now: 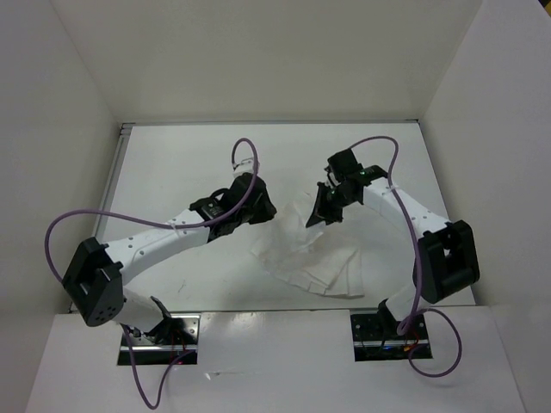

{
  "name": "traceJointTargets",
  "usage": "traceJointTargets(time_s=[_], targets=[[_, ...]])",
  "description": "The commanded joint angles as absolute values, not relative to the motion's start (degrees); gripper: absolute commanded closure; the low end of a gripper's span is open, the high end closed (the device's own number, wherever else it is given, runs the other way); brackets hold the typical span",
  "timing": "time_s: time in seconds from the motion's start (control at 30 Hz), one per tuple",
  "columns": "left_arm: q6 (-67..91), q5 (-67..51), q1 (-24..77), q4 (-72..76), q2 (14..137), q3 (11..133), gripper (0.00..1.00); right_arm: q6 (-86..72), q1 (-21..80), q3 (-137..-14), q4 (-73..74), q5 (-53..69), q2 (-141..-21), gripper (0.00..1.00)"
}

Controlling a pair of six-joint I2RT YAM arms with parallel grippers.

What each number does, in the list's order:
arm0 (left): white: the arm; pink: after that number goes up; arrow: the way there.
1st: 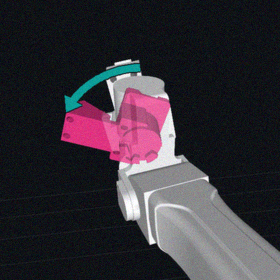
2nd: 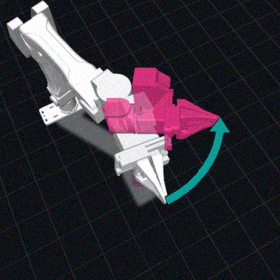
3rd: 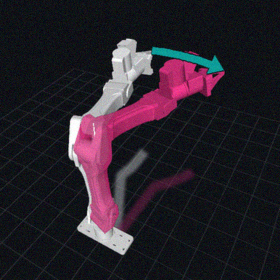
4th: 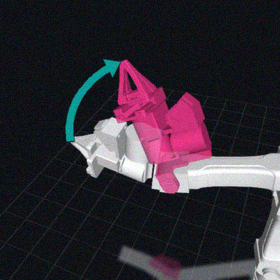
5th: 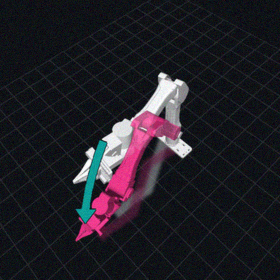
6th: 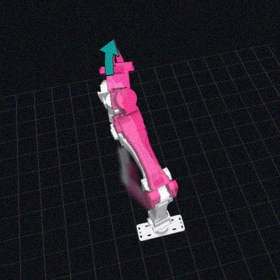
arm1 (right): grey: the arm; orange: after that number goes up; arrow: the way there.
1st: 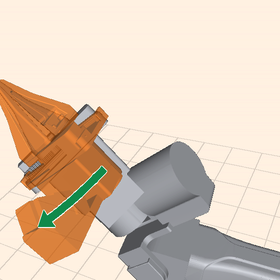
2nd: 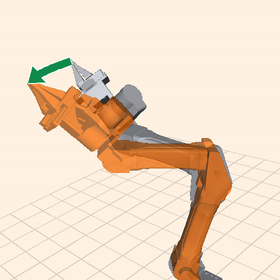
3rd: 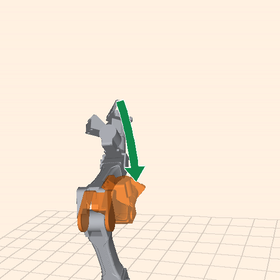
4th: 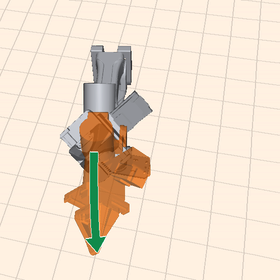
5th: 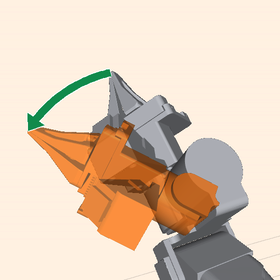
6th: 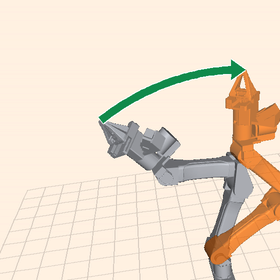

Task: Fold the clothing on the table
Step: Fold the skirt

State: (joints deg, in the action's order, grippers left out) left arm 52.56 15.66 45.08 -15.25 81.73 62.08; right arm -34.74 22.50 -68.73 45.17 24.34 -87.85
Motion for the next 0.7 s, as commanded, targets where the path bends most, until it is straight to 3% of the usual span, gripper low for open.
traceJointTargets(time_s=[0.0, 0.4, 0.67], targets=[[51.6, 13.3, 45.0, -13.4, 83.6, 64.4, 0.65, -35.8, 22.1, -64.5, 47.5, 18.6, -87.0, 1.0], [49.3, 13.3, 43.1, -12.1, 83.4, 66.8, 0.64, -33.1, 25.5, -79.8, 48.2, 20.0, -99.8, 1.0], [49.3, 11.8, 40.8, -11.1, 82.2, 65.5, 0.64, -31.5, 26.6, -72.2, 58.9, 17.8, -93.5, 1.0]])
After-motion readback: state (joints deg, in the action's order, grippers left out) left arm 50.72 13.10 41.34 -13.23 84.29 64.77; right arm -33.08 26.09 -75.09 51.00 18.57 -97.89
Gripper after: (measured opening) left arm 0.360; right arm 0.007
